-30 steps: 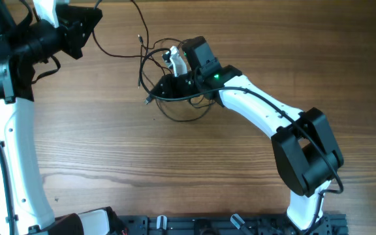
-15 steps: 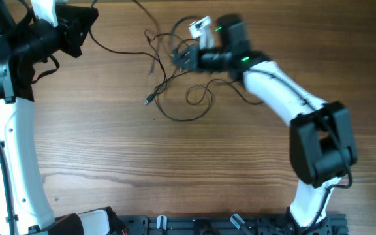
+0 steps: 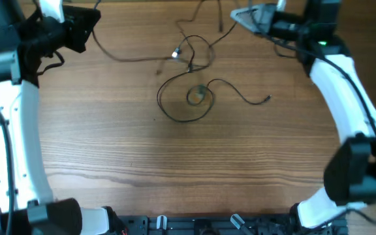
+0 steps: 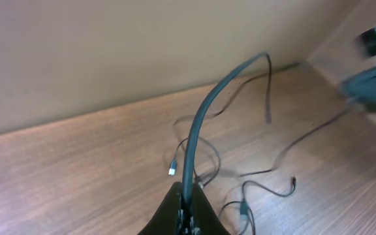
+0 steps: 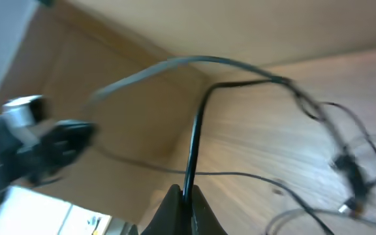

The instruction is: Untangle cables

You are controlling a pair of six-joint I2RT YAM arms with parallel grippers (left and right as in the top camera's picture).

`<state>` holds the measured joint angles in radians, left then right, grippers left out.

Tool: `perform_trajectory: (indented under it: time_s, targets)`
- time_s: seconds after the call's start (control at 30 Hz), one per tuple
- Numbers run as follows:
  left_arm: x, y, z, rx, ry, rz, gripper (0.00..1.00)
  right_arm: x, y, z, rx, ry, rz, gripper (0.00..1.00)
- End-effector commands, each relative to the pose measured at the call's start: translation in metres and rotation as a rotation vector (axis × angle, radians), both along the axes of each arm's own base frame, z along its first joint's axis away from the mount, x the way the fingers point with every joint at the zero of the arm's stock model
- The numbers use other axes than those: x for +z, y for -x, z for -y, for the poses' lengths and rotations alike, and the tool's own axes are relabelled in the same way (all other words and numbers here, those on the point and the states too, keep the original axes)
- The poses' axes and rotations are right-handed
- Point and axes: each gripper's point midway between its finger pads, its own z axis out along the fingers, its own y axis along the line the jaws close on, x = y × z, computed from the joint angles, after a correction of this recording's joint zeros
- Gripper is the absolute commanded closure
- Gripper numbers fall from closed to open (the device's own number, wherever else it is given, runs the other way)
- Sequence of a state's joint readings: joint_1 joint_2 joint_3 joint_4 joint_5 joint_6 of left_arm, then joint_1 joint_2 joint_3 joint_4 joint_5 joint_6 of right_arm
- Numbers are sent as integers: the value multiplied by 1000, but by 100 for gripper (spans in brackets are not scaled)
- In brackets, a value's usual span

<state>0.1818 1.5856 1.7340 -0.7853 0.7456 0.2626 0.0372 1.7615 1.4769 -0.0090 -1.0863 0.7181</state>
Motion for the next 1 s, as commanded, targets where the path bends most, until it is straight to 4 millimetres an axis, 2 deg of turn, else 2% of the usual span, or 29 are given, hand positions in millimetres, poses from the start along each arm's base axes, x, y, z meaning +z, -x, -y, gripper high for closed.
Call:
perform_trajectory:
  time_s: [0.0, 0.17, 0.23, 0.4, 0.47, 0.5, 0.7, 0.77, 0.87, 0.97]
  targets:
    - [-25, -12, 9, -12, 5, -65, 95, 60, 27, 12, 29, -27, 118, 95]
    - [-56, -28, 10, 27, -51, -130, 95, 87, 39, 35, -19, -34, 163, 95]
    - [-63, -30, 15, 14, -49, -146, 90, 92, 43, 42, -18, -45, 159, 95]
    - [-75, -33, 26, -12, -49, -173, 49, 105, 52, 48, 28, -77, 173, 95]
    - [-78, -32, 30, -21, -49, -183, 21, 115, 56, 47, 51, -95, 195, 95]
    - [-79, -32, 33, -27, -49, -189, 0, 128, 61, 45, 70, -113, 225, 95]
    - [-79, -28, 46, -60, -45, -192, 0, 173, 87, 41, 133, -171, 336, 95]
    - [-79, -26, 56, -83, -42, -195, 0, 190, 101, 40, 154, -186, 392, 95]
    - [-80, -21, 71, -119, -48, -197, 0, 206, 110, 39, 161, -191, 442, 95]
    - [-81, -14, 94, -169, -53, -204, 0, 231, 119, 39, 158, -187, 515, 95]
